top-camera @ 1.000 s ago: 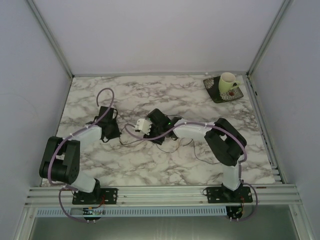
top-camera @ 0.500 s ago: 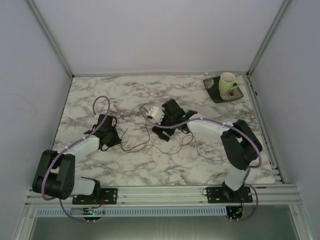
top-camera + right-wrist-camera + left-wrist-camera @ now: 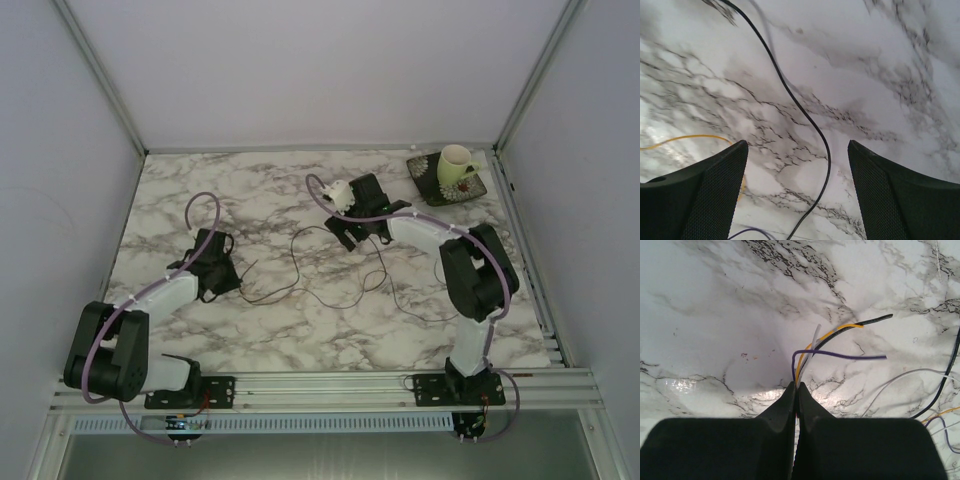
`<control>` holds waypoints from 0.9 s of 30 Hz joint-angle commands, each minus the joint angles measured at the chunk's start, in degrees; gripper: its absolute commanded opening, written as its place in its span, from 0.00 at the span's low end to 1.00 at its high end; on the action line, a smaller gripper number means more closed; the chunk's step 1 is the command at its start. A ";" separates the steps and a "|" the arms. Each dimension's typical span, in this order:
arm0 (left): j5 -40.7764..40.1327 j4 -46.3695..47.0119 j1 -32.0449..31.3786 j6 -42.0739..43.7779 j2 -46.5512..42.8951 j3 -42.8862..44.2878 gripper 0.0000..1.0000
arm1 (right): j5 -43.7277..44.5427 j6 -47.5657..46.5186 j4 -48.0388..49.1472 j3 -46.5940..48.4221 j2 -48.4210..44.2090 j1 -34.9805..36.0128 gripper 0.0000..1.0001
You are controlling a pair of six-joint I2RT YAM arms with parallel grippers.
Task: Zip-tie the wires
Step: Straighten the cable at the center of the board.
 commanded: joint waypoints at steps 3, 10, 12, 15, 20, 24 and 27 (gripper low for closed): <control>-1.18 -2.49 -0.15 0.45 -1.55 0.25 0.00 | 1.26 0.52 -0.09 0.93 2.86 -2.17 0.79; -1.33 -2.50 -0.04 0.54 -1.27 -0.05 0.00 | -0.31 1.59 1.34 -3.05 3.08 -3.42 0.68; -1.51 -2.51 -0.05 0.62 -1.04 -0.24 0.00 | -1.09 2.10 1.79 -4.58 2.88 -3.78 0.62; -1.59 -2.18 -0.06 0.63 -0.45 -0.66 0.00 | -1.60 2.79 2.38 -6.69 2.38 -4.15 0.53; -2.12 -1.67 -0.10 0.76 0.79 -1.16 0.00 | -1.26 3.65 2.62 -9.61 0.41 -4.33 0.36; -3.11 -1.66 -0.08 1.00 1.61 -1.24 0.00 | 0.09 4.57 2.48 -12.70 -2.57 -4.78 0.16; -3.75 -1.90 -0.05 1.38 2.36 -0.87 0.00 | 1.26 5.92 1.39 -15.60 -6.21 -5.88 0.01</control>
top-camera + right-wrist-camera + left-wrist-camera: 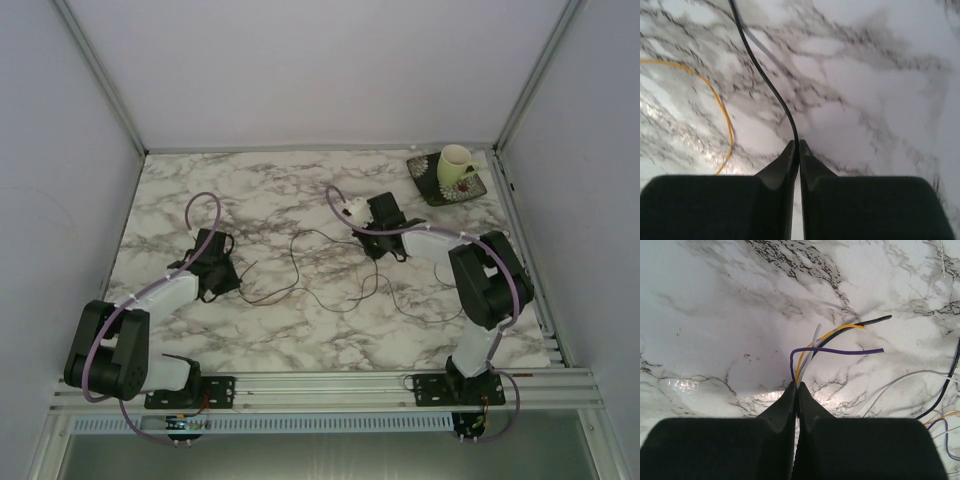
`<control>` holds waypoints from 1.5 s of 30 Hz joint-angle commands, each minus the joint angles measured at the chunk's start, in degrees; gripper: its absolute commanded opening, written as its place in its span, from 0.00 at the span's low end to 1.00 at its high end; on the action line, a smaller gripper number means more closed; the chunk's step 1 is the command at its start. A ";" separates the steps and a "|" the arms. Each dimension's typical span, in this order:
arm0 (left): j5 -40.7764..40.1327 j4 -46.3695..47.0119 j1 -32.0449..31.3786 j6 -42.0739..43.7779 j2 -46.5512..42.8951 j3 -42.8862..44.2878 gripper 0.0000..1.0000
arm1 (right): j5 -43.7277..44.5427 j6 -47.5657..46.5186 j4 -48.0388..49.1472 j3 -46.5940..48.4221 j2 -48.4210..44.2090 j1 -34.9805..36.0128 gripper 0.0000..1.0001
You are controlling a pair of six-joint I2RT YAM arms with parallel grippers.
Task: Zip-tie the wires
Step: Straighten the cable at the center of the board.
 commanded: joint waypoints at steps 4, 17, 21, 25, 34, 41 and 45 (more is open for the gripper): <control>-5.11 -3.00 0.08 2.52 3.17 0.87 0.00 | 7.30 4.76 -7.56 -6.91 -9.99 -4.44 0.00; -5.39 -0.95 0.84 3.84 9.57 4.85 0.00 | 18.12 12.21 -20.16 -6.24 -17.46 -11.49 0.00; -4.68 -0.59 0.93 4.19 10.46 5.65 0.00 | 18.67 10.66 -21.88 -5.55 -16.06 -12.06 0.04; -3.57 -0.16 0.92 4.38 11.14 5.75 0.00 | 17.00 9.83 -21.22 -4.58 -17.23 -12.10 0.24; -3.72 -0.68 0.92 4.17 8.98 6.27 0.12 | 15.38 13.81 -18.63 -0.45 -22.45 -16.60 0.57; -5.22 -3.72 0.99 5.24 6.73 9.25 0.40 | 18.63 20.65 -9.65 -3.29 -25.67 -20.06 0.70; -5.64 -5.26 1.16 5.78 5.01 11.50 0.58 | 19.51 23.15 -6.25 -3.41 -23.21 -21.70 0.70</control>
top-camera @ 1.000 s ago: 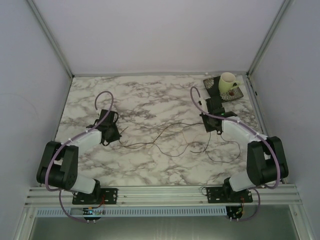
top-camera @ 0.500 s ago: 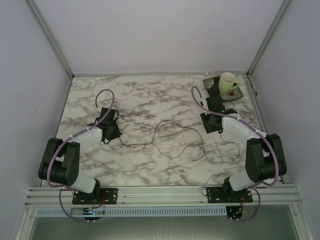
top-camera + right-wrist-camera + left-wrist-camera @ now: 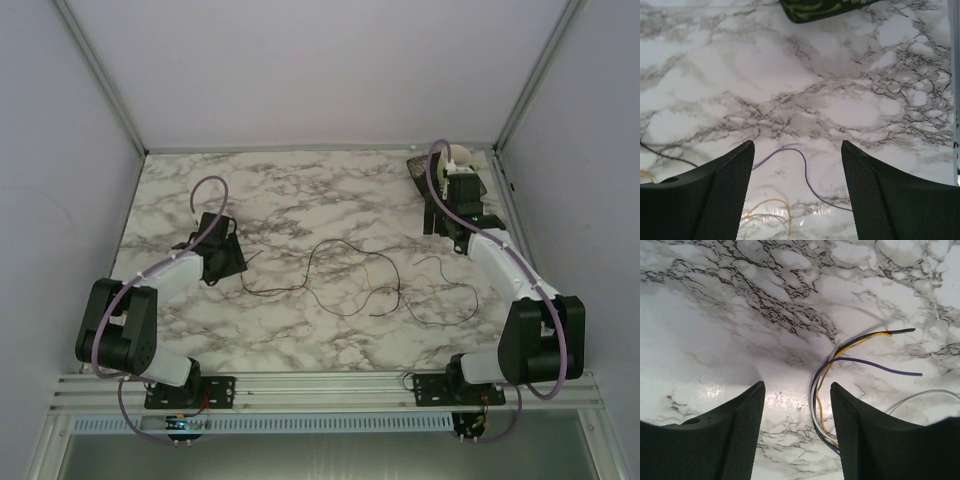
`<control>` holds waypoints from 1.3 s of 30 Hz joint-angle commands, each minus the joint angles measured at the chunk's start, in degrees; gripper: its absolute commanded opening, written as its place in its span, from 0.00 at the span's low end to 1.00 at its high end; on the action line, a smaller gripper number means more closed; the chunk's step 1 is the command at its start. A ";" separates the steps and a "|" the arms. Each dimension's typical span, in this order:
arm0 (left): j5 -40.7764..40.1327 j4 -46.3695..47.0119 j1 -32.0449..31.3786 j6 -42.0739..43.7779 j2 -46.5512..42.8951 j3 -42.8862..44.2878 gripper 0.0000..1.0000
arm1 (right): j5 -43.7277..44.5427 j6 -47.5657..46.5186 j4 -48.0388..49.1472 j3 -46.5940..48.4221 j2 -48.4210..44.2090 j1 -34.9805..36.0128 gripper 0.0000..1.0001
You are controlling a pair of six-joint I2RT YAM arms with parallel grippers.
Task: Zip-tie the wires
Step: Straighten the cable at the center of the board, then pick up the ribbon at the center of the board.
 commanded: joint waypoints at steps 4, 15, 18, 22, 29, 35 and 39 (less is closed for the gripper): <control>-1.30 -5.44 1.01 1.27 -5.17 5.44 0.74 | 1.44 7.74 9.78 0.85 5.23 -2.09 0.69; 4.19 -3.91 3.28 3.84 -14.51 11.35 1.00 | 3.67 14.81 18.52 7.24 18.37 0.36 0.63; 4.94 -1.61 3.28 5.25 -17.05 11.24 1.00 | 6.55 19.25 18.67 9.56 21.82 1.14 0.63; 5.81 0.79 3.28 6.08 -20.10 9.84 1.00 | 12.39 21.99 17.77 14.18 26.38 2.96 0.63; 7.31 1.05 3.29 6.94 -20.10 8.75 1.00 | 20.82 29.54 14.70 22.21 33.91 5.59 0.63; 8.25 0.96 3.37 7.67 -18.98 8.24 1.00 | 26.20 37.08 9.13 28.85 39.79 7.66 0.63; 8.94 1.10 3.37 8.19 -18.34 8.25 1.00 | 26.87 41.00 5.74 32.72 43.21 7.86 0.63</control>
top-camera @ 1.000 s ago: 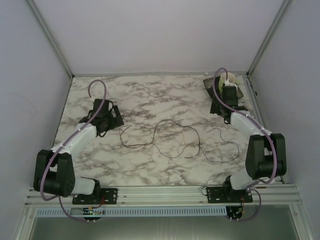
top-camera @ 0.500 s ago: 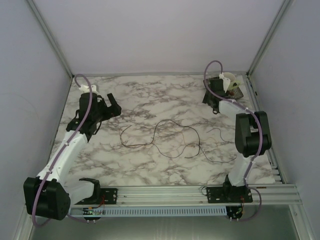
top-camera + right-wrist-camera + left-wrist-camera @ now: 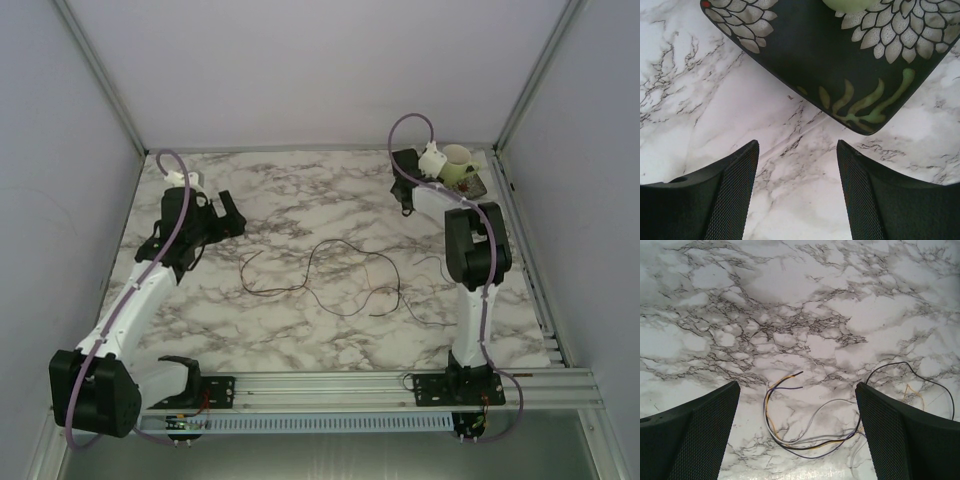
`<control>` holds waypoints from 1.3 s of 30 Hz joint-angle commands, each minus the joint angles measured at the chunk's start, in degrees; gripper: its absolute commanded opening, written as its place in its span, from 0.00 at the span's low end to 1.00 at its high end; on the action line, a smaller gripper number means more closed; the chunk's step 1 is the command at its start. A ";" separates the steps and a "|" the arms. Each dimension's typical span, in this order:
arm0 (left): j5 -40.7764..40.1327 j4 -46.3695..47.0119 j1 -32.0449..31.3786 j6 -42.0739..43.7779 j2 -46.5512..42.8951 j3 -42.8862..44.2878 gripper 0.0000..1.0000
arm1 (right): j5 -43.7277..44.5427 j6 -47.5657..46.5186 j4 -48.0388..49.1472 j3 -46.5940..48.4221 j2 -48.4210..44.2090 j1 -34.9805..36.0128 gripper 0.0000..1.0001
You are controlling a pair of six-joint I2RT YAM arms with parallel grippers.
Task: Zip-tie the wires
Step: Pick up the ribbon at the center of the board.
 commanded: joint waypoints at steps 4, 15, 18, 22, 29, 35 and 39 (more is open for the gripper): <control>1.87 1.43 0.22 1.89 1.56 -0.19 1.00 | 4.47 8.79 -7.36 7.56 5.03 0.70 0.63; 3.03 1.24 0.22 3.36 3.07 1.75 1.00 | 4.36 11.13 -8.98 8.92 8.38 0.75 0.56; 3.05 0.72 0.22 3.74 3.18 2.61 1.00 | 4.46 10.45 -10.05 9.78 9.35 0.78 0.53; 3.20 0.83 0.22 3.86 2.93 3.12 1.00 | 4.34 9.93 -11.30 10.69 10.84 0.74 0.48; 3.53 -0.05 0.25 4.79 3.12 4.47 1.00 | 3.88 7.83 -15.19 12.52 13.46 0.78 0.43; 4.81 0.31 0.22 5.16 3.13 4.77 0.99 | 2.52 6.45 -18.06 12.36 14.49 0.92 0.40; 5.73 -0.12 0.22 5.90 3.35 5.37 0.97 | 0.74 5.21 -18.26 11.29 14.82 1.48 0.33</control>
